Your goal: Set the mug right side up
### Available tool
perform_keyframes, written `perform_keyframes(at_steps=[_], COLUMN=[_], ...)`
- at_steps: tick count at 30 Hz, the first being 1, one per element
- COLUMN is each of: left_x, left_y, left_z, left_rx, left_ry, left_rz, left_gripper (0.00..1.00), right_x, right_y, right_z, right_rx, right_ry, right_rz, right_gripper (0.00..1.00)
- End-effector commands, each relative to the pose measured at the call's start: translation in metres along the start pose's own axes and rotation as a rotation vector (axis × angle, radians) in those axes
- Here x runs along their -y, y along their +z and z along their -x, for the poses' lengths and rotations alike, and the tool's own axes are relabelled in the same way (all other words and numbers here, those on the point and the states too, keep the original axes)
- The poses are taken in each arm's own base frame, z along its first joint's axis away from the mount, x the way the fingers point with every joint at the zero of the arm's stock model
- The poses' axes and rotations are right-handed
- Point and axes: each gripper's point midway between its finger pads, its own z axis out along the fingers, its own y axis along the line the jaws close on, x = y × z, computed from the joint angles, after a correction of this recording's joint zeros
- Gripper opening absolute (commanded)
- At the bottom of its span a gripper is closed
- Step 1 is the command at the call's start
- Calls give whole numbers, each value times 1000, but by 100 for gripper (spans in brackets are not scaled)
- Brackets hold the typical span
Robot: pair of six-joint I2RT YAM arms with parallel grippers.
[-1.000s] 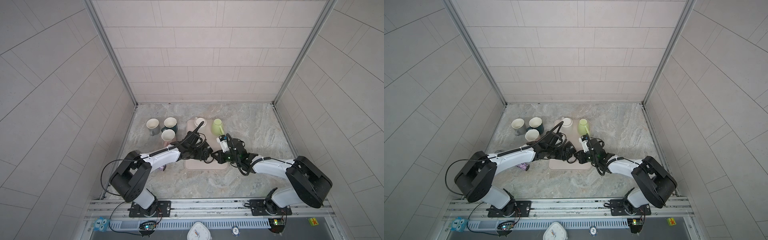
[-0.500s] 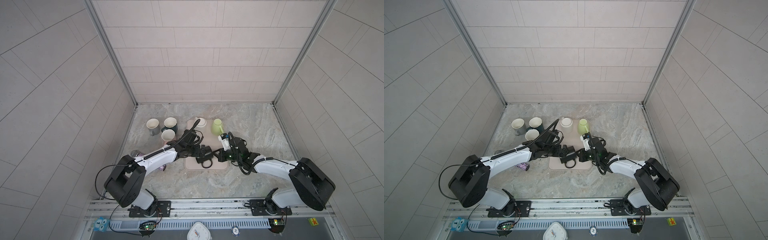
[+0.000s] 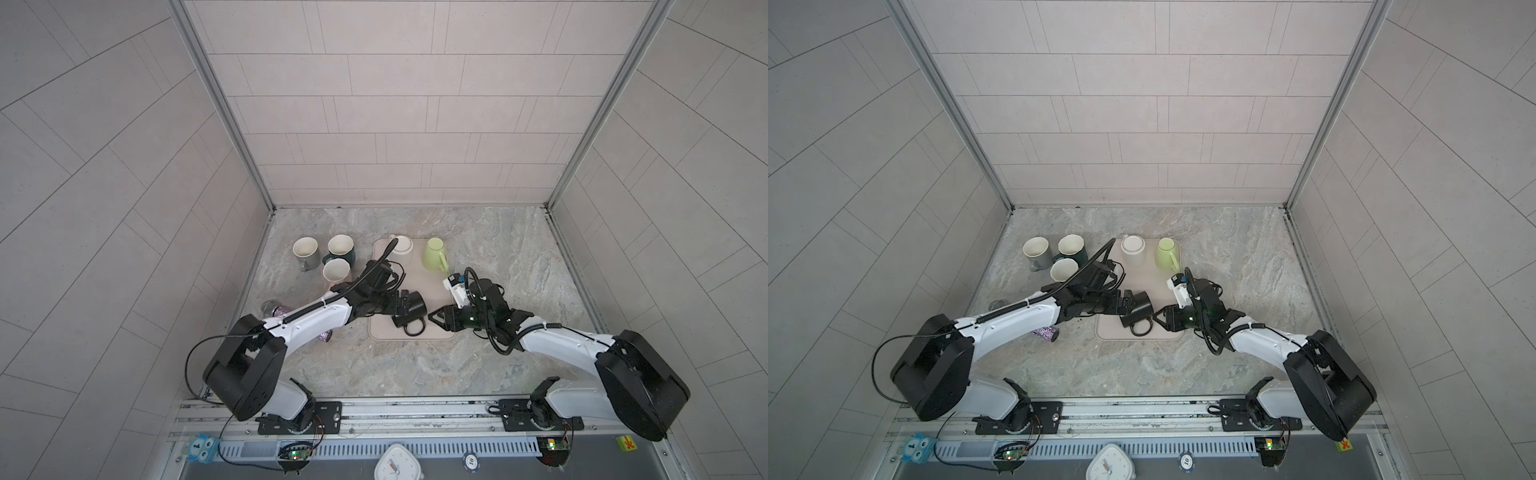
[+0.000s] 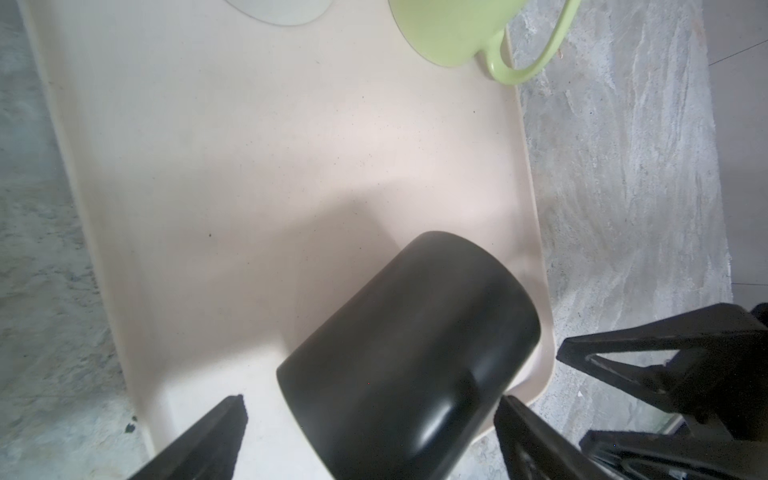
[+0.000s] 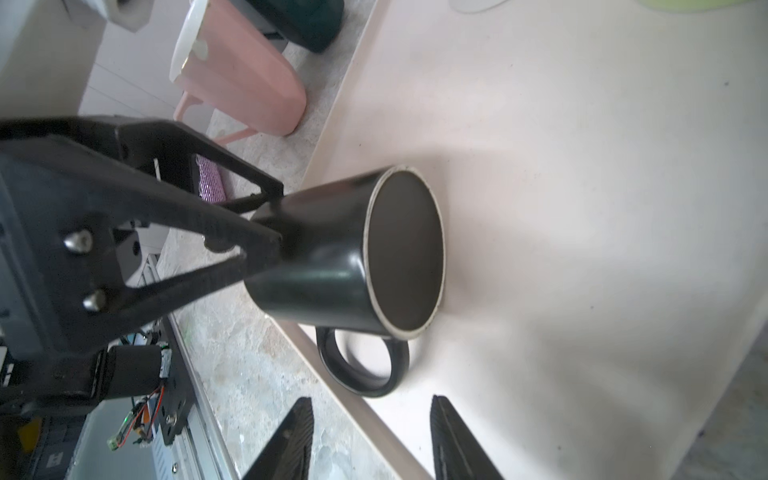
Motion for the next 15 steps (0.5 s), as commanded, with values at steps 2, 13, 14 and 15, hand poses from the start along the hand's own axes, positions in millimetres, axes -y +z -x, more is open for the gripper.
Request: perform_keyframes(at_steps=[2,13,14,15], left_x=[0,21,21,22], left_y=[-8,-2,-3,-4], left_z=[-4,6,8,11], left_rx=[38,137,151,165], left_ry=[-73,-192,-192,-197], left_rz=[-38,-171,-168,-171], left_gripper=[100,86,84,82], right_x=[0,-7,-7,-6], right_y=[-7,-35,-38,-41], right_z=[-11,-7,-7,-8], right_rx=[-29,55,68,78], right_ry=[-53,-80,-81,-81], right_rz=[-23,-31,-35,-39], right_gripper=[53,55,55,55])
